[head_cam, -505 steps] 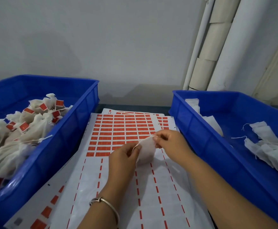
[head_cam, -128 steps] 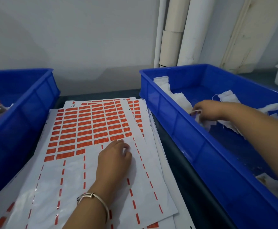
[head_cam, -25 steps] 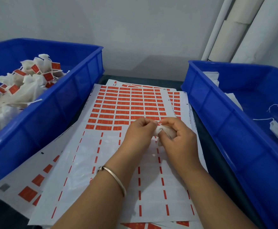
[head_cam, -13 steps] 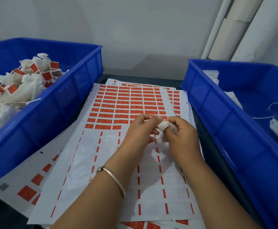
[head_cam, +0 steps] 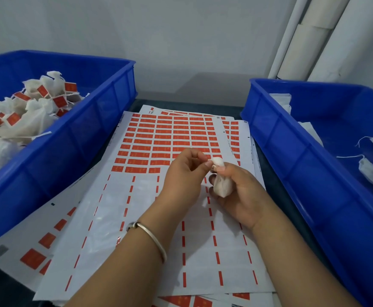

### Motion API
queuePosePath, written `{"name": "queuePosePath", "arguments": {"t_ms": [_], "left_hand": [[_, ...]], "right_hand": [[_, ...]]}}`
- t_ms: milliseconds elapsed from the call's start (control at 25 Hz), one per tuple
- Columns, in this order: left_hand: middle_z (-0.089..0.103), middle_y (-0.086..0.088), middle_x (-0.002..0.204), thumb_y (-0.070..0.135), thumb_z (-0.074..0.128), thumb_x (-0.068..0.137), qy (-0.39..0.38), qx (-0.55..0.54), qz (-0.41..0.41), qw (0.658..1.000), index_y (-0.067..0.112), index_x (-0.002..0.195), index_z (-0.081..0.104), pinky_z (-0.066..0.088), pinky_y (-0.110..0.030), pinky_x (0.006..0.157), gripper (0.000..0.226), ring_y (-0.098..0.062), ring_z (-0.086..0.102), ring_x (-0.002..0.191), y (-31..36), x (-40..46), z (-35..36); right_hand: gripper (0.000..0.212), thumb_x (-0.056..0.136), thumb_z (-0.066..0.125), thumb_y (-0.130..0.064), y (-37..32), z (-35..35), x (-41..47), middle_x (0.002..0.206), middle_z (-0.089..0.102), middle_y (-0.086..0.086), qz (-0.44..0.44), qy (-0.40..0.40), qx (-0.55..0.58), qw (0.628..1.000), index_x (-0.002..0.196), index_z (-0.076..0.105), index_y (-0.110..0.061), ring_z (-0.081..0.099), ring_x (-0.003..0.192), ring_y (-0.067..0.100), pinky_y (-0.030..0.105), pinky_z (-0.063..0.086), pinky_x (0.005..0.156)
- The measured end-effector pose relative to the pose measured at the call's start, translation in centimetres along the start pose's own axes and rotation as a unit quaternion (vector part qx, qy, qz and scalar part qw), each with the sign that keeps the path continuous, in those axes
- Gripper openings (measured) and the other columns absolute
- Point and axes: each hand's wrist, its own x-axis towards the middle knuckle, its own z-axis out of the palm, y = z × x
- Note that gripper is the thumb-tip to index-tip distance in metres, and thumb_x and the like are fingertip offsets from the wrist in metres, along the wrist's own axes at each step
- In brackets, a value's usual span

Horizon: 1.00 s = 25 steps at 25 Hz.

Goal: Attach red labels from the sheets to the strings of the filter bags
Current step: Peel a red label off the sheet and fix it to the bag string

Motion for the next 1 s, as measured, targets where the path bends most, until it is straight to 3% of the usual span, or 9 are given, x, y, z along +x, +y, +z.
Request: {"name": "queuePosePath", "arguments": {"t_ms": [80, 160, 280, 440, 640, 760, 880, 1000], "left_hand": [[0.060, 0.015, 0.079, 0.013, 0.059, 0.090, -0.005, 0.067, 0.039, 0.997, 0.033, 0.077, 0.053, 0.041, 0.000, 0.052, 0.025, -0.002, 0.057, 0.072, 0.0, 0.0, 0.1], [0.055, 0.023, 0.078, 0.011, 0.057, 0.091, -0.011, 0.127, 0.076, 0.989, 0.040, 0.074, 0.050, 0.036, 0.004, 0.053, 0.034, 0.004, 0.055, 0.073, 0.0, -0.2, 0.0], [0.053, 0.030, 0.076, 0.017, 0.059, 0.089, -0.033, 0.145, 0.097, 0.984, 0.046, 0.077, 0.051, 0.037, 0.002, 0.051, 0.033, 0.018, 0.052, 0.077, -0.3, -0.5, 0.1], [0.053, 0.026, 0.075, 0.031, 0.066, 0.085, -0.009, 0.180, 0.107, 0.978, 0.043, 0.074, 0.053, 0.038, -0.008, 0.060, 0.020, 0.003, 0.055, 0.073, -0.5, -0.2, 0.0], [0.054, 0.021, 0.072, 0.026, 0.061, 0.088, 0.020, 0.175, 0.097, 0.980, 0.035, 0.068, 0.049, 0.036, -0.005, 0.051, 0.025, 0.007, 0.054, 0.072, -0.5, -0.2, 0.1], [0.052, 0.020, 0.073, 0.023, 0.061, 0.086, 0.059, 0.198, 0.109, 0.972, 0.034, 0.069, 0.048, 0.035, -0.009, 0.058, 0.024, -0.001, 0.054, 0.071, -0.6, -0.1, 0.1], [0.049, 0.025, 0.080, 0.024, 0.064, 0.084, 0.078, 0.211, 0.102, 0.969, 0.034, 0.085, 0.050, 0.037, -0.009, 0.061, 0.017, 0.000, 0.053, 0.076, -0.8, 0.1, -0.1], [0.049, 0.026, 0.087, 0.024, 0.065, 0.082, 0.049, 0.185, 0.093, 0.977, 0.034, 0.102, 0.053, 0.038, -0.008, 0.063, 0.025, 0.002, 0.054, 0.080, -1.3, 0.0, -0.1]], "right_hand": [[0.022, 0.088, 0.058, -0.011, 0.0, -0.1, 0.1, 0.103, 0.072, 0.002, 0.010, -0.016, 0.012, 1.000, 0.089, 0.077, -0.023, 0.065, 0.101, 0.018, 0.035, 0.053, 0.090], [0.025, 0.089, 0.057, -0.012, -0.1, -0.1, 0.3, 0.099, 0.073, 0.001, 0.002, -0.015, -0.002, 1.000, 0.086, 0.078, -0.025, 0.068, 0.093, 0.014, 0.032, 0.056, 0.081], [0.021, 0.091, 0.058, -0.014, -0.2, -0.5, 0.5, 0.100, 0.074, 0.000, -0.024, 0.016, -0.024, 0.999, 0.091, 0.077, -0.022, 0.069, 0.093, 0.012, 0.029, 0.054, 0.075], [0.018, 0.090, 0.061, -0.016, 0.0, -0.6, 0.6, 0.104, 0.073, 0.000, -0.032, 0.045, -0.036, 0.998, 0.089, 0.077, -0.023, 0.069, 0.096, 0.012, 0.028, 0.057, 0.076], [0.014, 0.089, 0.062, -0.016, 0.0, -0.4, 0.6, 0.104, 0.073, -0.002, -0.034, 0.062, -0.043, 0.997, 0.093, 0.074, -0.022, 0.069, 0.096, 0.015, 0.030, 0.056, 0.080], [0.014, 0.088, 0.064, -0.020, 0.0, -0.2, 0.4, 0.103, 0.073, -0.006, -0.035, 0.064, -0.081, 0.994, 0.086, 0.076, -0.025, 0.066, 0.102, 0.018, 0.034, 0.054, 0.088], [0.017, 0.088, 0.064, -0.022, 0.0, -0.1, 0.4, 0.098, 0.073, -0.007, -0.032, 0.077, -0.100, 0.992, 0.077, 0.077, -0.026, 0.063, 0.101, 0.020, 0.032, 0.056, 0.080], [0.019, 0.088, 0.064, -0.021, 0.0, -0.1, 0.3, 0.101, 0.072, -0.004, -0.026, 0.084, -0.100, 0.991, 0.075, 0.077, -0.026, 0.063, 0.103, 0.023, 0.039, 0.055, 0.085]]}}
